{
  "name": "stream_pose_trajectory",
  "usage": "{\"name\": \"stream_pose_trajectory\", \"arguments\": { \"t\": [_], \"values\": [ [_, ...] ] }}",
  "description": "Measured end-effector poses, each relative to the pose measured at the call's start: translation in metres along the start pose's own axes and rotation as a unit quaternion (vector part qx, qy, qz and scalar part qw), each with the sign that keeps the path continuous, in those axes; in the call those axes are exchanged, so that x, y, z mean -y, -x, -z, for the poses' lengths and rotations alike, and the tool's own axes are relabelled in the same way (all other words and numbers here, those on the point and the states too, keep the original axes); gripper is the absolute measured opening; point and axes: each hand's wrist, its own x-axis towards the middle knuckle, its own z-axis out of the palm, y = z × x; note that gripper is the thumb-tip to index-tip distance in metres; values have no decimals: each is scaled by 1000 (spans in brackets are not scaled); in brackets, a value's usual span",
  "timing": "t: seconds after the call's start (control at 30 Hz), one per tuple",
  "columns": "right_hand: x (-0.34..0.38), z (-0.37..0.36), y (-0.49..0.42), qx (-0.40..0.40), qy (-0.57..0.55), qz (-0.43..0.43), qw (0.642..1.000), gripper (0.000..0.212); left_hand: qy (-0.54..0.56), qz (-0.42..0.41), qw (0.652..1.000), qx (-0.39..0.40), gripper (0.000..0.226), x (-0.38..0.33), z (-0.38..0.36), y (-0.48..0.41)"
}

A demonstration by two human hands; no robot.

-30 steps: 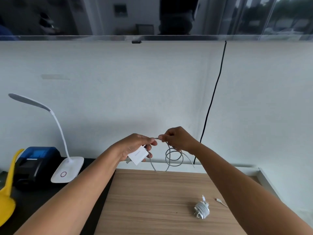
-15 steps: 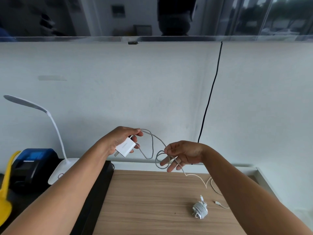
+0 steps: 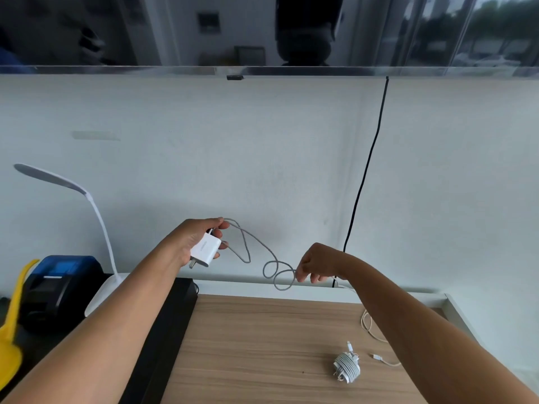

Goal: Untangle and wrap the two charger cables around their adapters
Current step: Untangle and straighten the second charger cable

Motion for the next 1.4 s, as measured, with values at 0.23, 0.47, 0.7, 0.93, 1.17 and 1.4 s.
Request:
{"name": "stream_pose_trajectory", "arguments": {
  "t": [0.23,0.47,0.7,0.93,1.17,1.4],
  "values": [
    [-22,1,-9,-38,-10,33,999,13,62,0,996,-69,18,0,24,-2],
    [-43,0,-7,-49,-54,-25,997,1,121,-11,987,-103,17,-6,45,1],
    [-61,-6,-10,-84,-135,-36,987,9,156,-19,979,-126,18,-10,58,4],
    [-50,-9,0,3,-229,11,973,21,118,-20,990,-77,17,-20,48,12],
    [-24,-9,-5,80,-198,-1,977,32,96,-37,994,-40,17,-31,19,16],
    [-33,-20,-2,48,-87,-36,994,18,145,-41,987,-62,16,-40,41,17]
  ]
}}
